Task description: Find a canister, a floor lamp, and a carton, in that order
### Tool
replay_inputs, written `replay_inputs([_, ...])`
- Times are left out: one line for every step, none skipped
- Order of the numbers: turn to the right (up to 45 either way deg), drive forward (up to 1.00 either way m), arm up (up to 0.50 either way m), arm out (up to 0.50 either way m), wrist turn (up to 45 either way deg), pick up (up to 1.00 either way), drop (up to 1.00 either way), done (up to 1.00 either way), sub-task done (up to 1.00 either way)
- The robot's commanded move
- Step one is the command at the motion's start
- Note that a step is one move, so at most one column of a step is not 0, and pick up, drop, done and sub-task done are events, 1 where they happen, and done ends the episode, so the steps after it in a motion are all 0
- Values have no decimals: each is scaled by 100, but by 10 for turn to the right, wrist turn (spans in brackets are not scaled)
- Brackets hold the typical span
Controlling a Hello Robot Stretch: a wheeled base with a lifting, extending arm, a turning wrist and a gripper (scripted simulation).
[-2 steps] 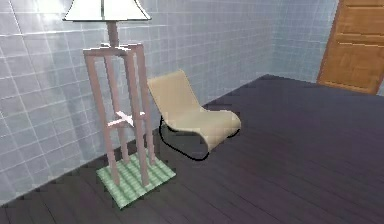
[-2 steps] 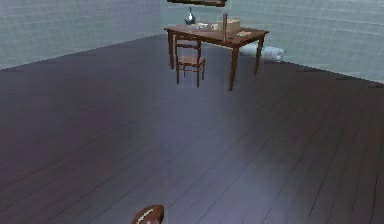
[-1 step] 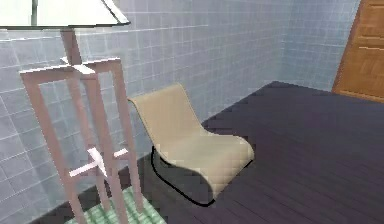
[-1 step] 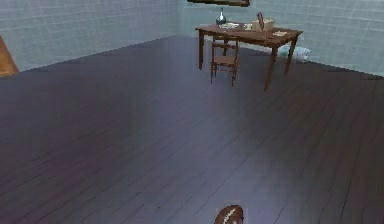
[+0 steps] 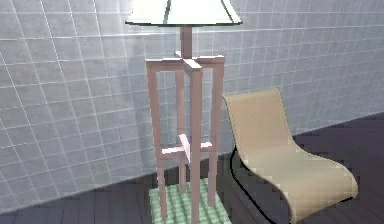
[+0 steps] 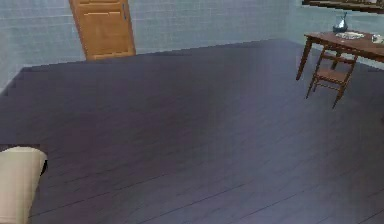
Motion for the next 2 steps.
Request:
replay_inputs([0, 0, 0, 0, 0, 0, 0, 0, 100])
replay_inputs([-450, 0, 0, 0, 0, 0, 0, 0, 0])
